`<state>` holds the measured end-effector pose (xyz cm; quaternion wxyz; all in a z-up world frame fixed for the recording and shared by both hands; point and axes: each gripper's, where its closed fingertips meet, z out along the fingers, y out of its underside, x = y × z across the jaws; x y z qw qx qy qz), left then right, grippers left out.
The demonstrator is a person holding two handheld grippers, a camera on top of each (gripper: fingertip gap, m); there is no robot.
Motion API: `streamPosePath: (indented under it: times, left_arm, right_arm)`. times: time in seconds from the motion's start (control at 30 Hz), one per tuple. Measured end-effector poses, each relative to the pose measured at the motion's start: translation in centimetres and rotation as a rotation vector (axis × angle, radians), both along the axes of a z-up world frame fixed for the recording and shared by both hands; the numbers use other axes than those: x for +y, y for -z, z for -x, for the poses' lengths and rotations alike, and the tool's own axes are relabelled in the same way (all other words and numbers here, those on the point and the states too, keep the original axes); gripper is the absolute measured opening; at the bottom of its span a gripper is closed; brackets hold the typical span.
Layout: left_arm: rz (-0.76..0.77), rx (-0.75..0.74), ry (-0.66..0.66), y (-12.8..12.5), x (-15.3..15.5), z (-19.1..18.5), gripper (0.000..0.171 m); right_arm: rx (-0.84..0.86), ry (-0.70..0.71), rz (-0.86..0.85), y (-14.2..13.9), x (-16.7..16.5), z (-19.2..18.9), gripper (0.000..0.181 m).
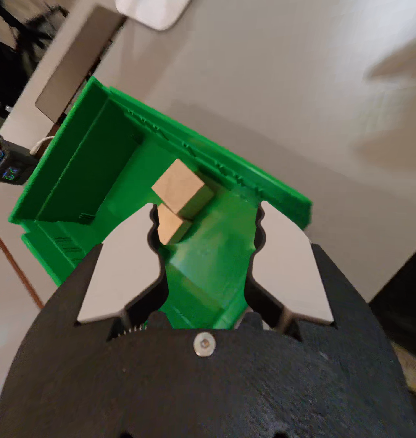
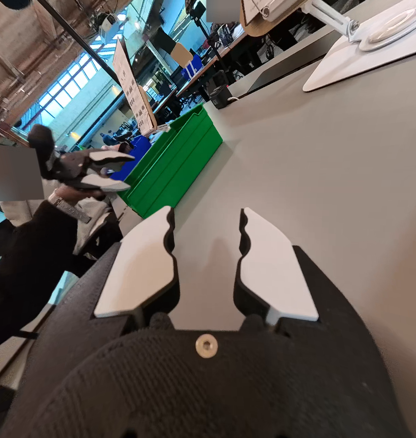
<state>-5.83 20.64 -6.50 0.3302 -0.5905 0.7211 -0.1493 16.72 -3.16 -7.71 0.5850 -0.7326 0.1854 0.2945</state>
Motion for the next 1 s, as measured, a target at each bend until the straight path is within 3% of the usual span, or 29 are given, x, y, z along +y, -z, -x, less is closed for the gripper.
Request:
streamPosePath:
  times: [0.07, 0.2, 0.4, 0.6, 0.7, 0.77, 1.0]
  left_arm:
    - [-0.045, 0.067, 0.052, 0.1, 1.9, -1.3, 0.078]
    - [0.031, 0.184, 0.138, 1.4, 3.5, -3.6, 0.078]
    - [-0.075, 0.486, 0.26, 5.4, 5.4, -2.7, 0.081]
    - [-0.112, 0.481, 0.367, 6.8, 5.2, -4.0, 0.074]
    - [-0.143, 0.547, 0.402, 8.2, 5.5, -3.8, 0.075]
    - [-0.191, 0.559, 0.413, 8.5, 6.2, -3.9, 0.067]
    - [-0.095, 0.521, 0.401, 7.9, 5.5, -4.3, 0.064]
  right_arm:
    - [0.032, -0.012, 0.006, 0.2, 0.0, 0.2, 0.053]
    - [0.102, -0.013, -0.004, 0.1, -0.3, 0.4, 0.053]
    - [0.14, 0.036, -0.005, 0.1, -1.9, -0.3, 0.049]
    - [0.185, 0.099, -0.003, 0.7, -3.8, -1.5, 0.047]
    - [0.212, 0.116, -0.002, 1.0, -4.5, -1.8, 0.046]
    - [0.216, 0.126, -0.004, 1.1, -4.8, -2.0, 0.046]
    - [0.249, 0.116, -0.016, 1.0, -5.0, -1.8, 0.045]
